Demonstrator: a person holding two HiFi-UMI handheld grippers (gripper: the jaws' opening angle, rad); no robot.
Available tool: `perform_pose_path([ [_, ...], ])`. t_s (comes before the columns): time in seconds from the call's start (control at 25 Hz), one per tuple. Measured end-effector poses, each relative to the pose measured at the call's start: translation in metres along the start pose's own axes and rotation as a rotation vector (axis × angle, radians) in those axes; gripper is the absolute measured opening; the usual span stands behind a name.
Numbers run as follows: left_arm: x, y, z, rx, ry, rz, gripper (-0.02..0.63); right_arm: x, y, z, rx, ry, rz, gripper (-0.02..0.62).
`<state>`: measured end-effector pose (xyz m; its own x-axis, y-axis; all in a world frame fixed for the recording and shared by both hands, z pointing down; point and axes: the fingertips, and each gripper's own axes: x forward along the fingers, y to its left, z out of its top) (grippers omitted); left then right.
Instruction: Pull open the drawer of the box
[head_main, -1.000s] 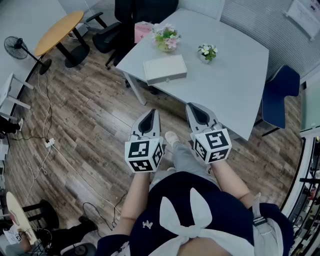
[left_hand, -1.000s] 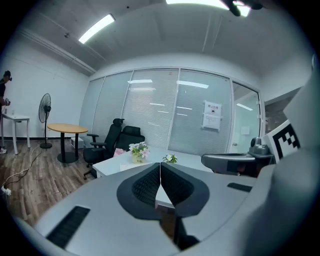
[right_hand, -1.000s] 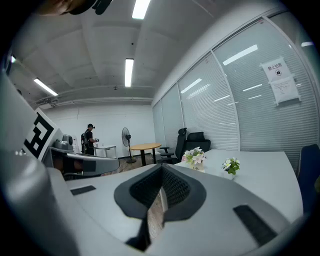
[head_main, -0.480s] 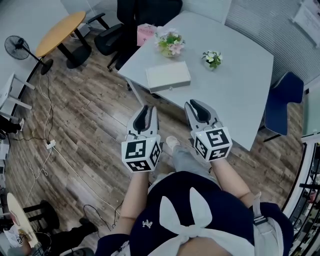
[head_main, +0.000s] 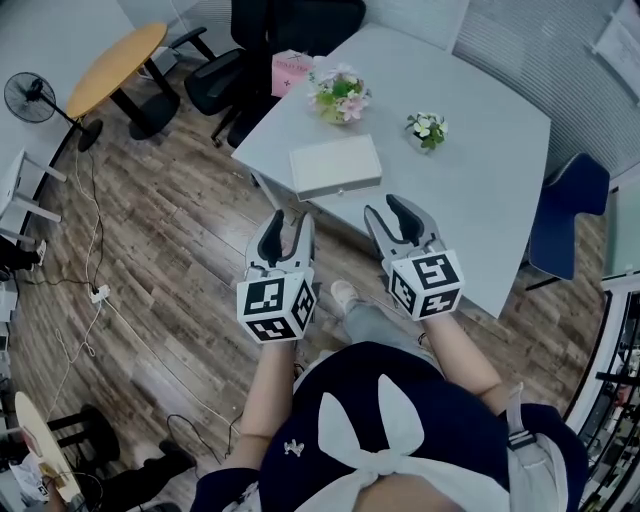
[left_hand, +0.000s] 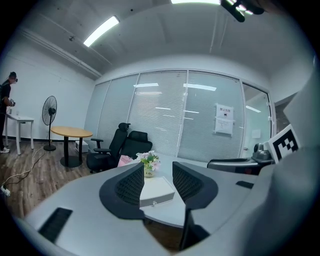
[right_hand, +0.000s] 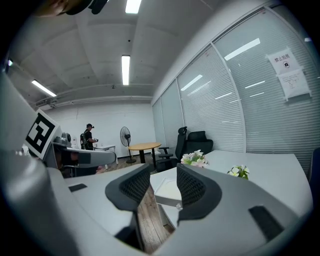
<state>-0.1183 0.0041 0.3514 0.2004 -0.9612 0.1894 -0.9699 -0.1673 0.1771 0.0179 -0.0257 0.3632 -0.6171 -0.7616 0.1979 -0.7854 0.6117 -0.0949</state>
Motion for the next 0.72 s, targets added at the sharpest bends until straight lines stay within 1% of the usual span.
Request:
perform_pose_path([
  [0.2,0.021,0.010,-0.001,-0.012,0.028,0.008,0.169,0.023,-0.009,0.000,-0.003,0.031,0.028,0.172],
  [0.52,0.054,0.031,-0.011,-0.038,0.078,0.027,0.169,0.061,-0.026,-0.007,0.001,0.072,0.041,0.175],
  [0.72,0.080,0.052,-0.019,-0.112,0.129,0.047,0.169,0.088,-0.035,-0.018,0.006,0.122,0.057,0.176],
])
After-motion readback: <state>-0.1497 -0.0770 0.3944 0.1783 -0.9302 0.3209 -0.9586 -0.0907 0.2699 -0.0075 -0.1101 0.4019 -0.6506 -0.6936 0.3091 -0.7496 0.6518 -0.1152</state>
